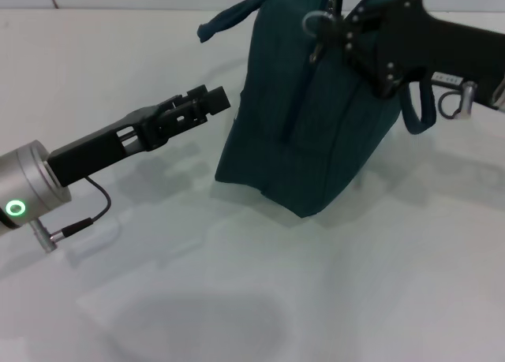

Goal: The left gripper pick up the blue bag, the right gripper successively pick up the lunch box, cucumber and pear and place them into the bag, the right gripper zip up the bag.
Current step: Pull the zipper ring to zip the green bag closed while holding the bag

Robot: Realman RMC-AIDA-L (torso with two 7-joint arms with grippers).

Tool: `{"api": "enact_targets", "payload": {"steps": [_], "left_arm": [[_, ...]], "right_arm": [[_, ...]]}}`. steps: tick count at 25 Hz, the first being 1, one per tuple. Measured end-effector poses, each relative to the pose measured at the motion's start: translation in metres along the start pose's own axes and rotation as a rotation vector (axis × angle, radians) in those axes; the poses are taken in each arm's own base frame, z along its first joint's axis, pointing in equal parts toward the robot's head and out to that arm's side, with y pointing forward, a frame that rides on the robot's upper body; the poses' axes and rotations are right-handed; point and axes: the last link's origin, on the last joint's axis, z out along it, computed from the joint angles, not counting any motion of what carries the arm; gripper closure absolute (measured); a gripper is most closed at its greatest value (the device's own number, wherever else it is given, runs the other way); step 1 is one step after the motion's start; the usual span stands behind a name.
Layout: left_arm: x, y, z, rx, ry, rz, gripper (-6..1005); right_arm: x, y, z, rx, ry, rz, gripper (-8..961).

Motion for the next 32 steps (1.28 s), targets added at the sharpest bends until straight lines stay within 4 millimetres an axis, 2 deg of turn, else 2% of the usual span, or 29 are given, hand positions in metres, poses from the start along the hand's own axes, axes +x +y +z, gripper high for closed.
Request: {"api": "enact_targets", "payload": {"steps": [6, 13, 25, 32], "left_arm": [[-0.002, 0.0, 0.0, 0.0, -0.004, 0.005, 154], [-0.002, 0.0, 0.004, -0.007, -0.005, 0.04, 160], [-0.008, -0.001, 0.011, -0.007, -0.021, 0.154, 172], [-0.01, -0.005, 0.021, 0.0, -0.027, 0.156, 179]], "right_arm": [[-0.011, 0.0, 0.009, -0.031, -0.019, -0.016, 949], [-0.001, 0.016, 0.019, -0.102, 0.008, 0.023, 949], [0.004, 0.021, 0.013, -0.097, 0.011, 0.059, 948], [0.008, 0.023, 0.009, -0.086, 0.015, 0.073, 948]]}}
